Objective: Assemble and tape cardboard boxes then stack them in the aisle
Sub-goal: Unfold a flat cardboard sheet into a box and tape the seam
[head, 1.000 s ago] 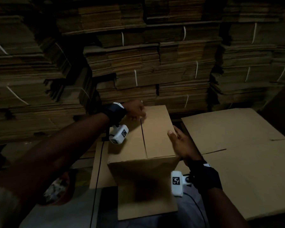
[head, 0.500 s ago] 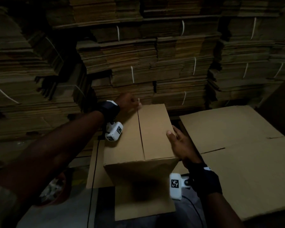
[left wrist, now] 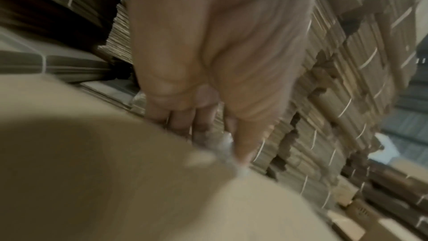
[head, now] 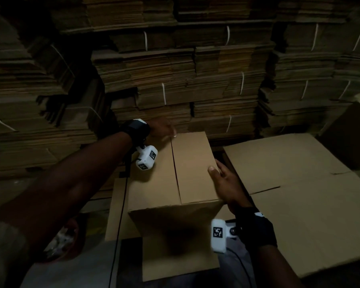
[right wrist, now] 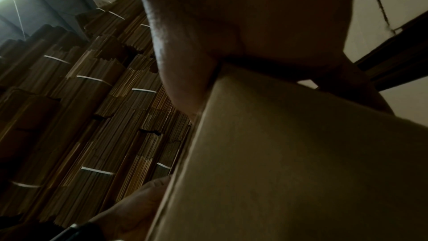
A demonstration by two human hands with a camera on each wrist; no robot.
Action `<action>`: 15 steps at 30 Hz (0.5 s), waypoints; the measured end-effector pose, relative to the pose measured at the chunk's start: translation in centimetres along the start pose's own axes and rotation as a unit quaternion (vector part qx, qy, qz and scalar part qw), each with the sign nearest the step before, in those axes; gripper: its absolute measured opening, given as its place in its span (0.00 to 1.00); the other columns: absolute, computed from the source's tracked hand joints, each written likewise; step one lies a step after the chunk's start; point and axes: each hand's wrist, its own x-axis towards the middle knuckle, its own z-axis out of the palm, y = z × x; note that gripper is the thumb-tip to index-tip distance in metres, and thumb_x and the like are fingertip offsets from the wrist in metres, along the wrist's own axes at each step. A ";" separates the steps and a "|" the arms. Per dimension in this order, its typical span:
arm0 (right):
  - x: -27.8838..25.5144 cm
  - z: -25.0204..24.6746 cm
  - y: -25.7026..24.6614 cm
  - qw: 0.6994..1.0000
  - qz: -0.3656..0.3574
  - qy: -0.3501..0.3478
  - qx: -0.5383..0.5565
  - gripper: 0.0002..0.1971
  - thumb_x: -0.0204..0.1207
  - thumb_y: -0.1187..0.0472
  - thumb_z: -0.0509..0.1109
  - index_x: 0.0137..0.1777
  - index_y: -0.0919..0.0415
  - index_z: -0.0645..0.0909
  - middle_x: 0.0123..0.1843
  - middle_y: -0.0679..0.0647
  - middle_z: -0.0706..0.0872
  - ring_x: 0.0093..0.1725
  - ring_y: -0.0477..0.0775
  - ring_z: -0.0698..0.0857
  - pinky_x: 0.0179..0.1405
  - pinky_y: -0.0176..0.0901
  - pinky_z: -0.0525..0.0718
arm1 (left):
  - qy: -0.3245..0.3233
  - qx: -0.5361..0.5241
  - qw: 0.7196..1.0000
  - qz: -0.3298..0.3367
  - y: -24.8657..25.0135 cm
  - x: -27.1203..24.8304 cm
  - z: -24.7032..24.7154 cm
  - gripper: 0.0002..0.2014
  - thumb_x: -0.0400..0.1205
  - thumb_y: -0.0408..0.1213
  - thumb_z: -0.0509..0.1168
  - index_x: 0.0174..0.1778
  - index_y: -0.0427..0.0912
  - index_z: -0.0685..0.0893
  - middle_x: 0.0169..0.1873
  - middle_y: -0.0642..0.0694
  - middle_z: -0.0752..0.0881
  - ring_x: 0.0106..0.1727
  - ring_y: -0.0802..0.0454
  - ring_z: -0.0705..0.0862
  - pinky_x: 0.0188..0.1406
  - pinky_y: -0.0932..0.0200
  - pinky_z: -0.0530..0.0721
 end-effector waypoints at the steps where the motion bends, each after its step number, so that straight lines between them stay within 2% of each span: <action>1: 0.1 0.0 0.1 1.000 0.000 0.002 0.000 0.24 0.84 0.40 0.66 0.80 0.38 0.73 0.69 0.45 0.86 0.65 0.48 0.86 0.70 0.62 0.84 | 0.004 0.005 1.000 0.006 0.2 0.0 -0.2 0.07 0.84 0.33 0.71 0.54 0.36 0.90 0.57 0.38 0.90 0.52 0.48 0.86 0.46 0.62 0.80; 2: 0.0 0.1 -0.1 1.000 0.000 0.003 -0.001 0.24 0.84 0.40 0.66 0.80 0.37 0.73 0.69 0.45 0.86 0.66 0.48 0.86 0.70 0.62 0.84 | 0.016 0.007 1.000 0.004 0.0 0.4 -0.3 0.05 0.82 0.31 0.72 0.51 0.35 0.90 0.52 0.39 0.90 0.50 0.48 0.85 0.43 0.61 0.82; 4: 0.0 0.1 -0.1 1.000 -0.002 0.005 -0.001 0.21 0.85 0.42 0.66 0.78 0.36 0.75 0.67 0.44 0.87 0.65 0.47 0.86 0.69 0.60 0.84 | 0.065 0.011 0.998 -0.010 -0.1 0.9 -0.5 0.03 0.81 0.26 0.70 0.44 0.34 0.88 0.44 0.35 0.88 0.46 0.41 0.86 0.30 0.62 0.83; 5: -0.1 0.1 -0.2 1.000 -0.005 0.005 0.005 0.19 0.86 0.43 0.66 0.76 0.35 0.77 0.66 0.43 0.87 0.65 0.47 0.87 0.69 0.59 0.85 | 0.090 0.028 0.995 -0.018 -0.2 1.0 -0.5 0.05 0.82 0.26 0.69 0.41 0.33 0.88 0.43 0.33 0.88 0.47 0.37 0.87 0.30 0.59 0.83; 8: -0.2 0.1 -0.2 1.000 -0.001 0.001 0.005 0.19 0.87 0.44 0.65 0.77 0.37 0.76 0.66 0.42 0.86 0.66 0.47 0.85 0.70 0.57 0.83 | 0.145 0.077 0.986 -0.043 -0.9 1.4 -0.1 0.08 0.82 0.28 0.68 0.48 0.25 0.88 0.51 0.28 0.89 0.55 0.33 0.87 0.50 0.46 0.83; 10: -0.2 0.2 -0.2 1.000 0.005 0.009 0.003 0.23 0.86 0.42 0.66 0.80 0.39 0.74 0.69 0.43 0.85 0.68 0.48 0.83 0.71 0.57 0.82 | 0.171 0.052 0.982 -0.058 -1.5 1.1 -0.2 0.09 0.83 0.29 0.69 0.45 0.25 0.88 0.49 0.28 0.89 0.54 0.33 0.88 0.46 0.47 0.81; 11: -0.1 0.2 -0.1 1.000 0.007 0.014 0.001 0.24 0.85 0.42 0.66 0.81 0.39 0.73 0.70 0.43 0.84 0.69 0.48 0.83 0.71 0.57 0.82 | 0.187 0.037 0.980 -0.058 -1.7 1.1 -0.3 0.10 0.83 0.32 0.70 0.39 0.29 0.87 0.45 0.28 0.89 0.51 0.34 0.89 0.40 0.50 0.80; 13: -0.1 0.2 -0.2 1.000 0.009 0.019 -0.001 0.25 0.85 0.42 0.66 0.82 0.41 0.72 0.70 0.44 0.83 0.68 0.49 0.83 0.71 0.58 0.82 | 0.219 -0.011 0.975 -0.037 -1.9 1.0 -0.9 0.15 0.83 0.36 0.71 0.30 0.37 0.82 0.40 0.28 0.88 0.46 0.35 0.88 0.37 0.55 0.74; 15: 0.0 0.3 -0.3 1.000 0.009 0.021 -0.003 0.26 0.85 0.42 0.66 0.83 0.42 0.71 0.72 0.45 0.82 0.69 0.49 0.82 0.73 0.59 0.81 | 0.231 -0.061 0.971 0.011 -1.2 -0.1 -1.4 0.13 0.84 0.36 0.69 0.35 0.36 0.84 0.37 0.34 0.86 0.42 0.41 0.85 0.39 0.57 0.73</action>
